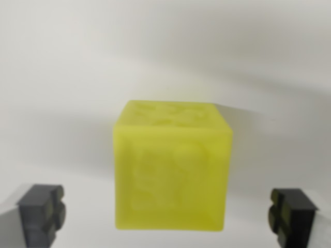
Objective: Pick yellow cube
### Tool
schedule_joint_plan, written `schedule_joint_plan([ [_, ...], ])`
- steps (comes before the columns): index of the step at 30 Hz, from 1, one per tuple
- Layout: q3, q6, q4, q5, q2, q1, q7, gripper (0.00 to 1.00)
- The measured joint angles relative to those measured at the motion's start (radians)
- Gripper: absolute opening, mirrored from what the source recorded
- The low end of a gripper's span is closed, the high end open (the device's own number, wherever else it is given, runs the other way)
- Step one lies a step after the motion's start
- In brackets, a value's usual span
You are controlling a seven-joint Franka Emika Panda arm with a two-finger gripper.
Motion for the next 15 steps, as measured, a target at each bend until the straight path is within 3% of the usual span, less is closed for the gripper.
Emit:
schedule_joint_plan([
  [11, 0.000, 0.044, 0.055, 0.022, 0.101, -0.004, -0.027, 1.00],
  [15, 0.001, 0.070, 0.055, 0.032, 0.127, -0.001, -0.034, 1.00],
])
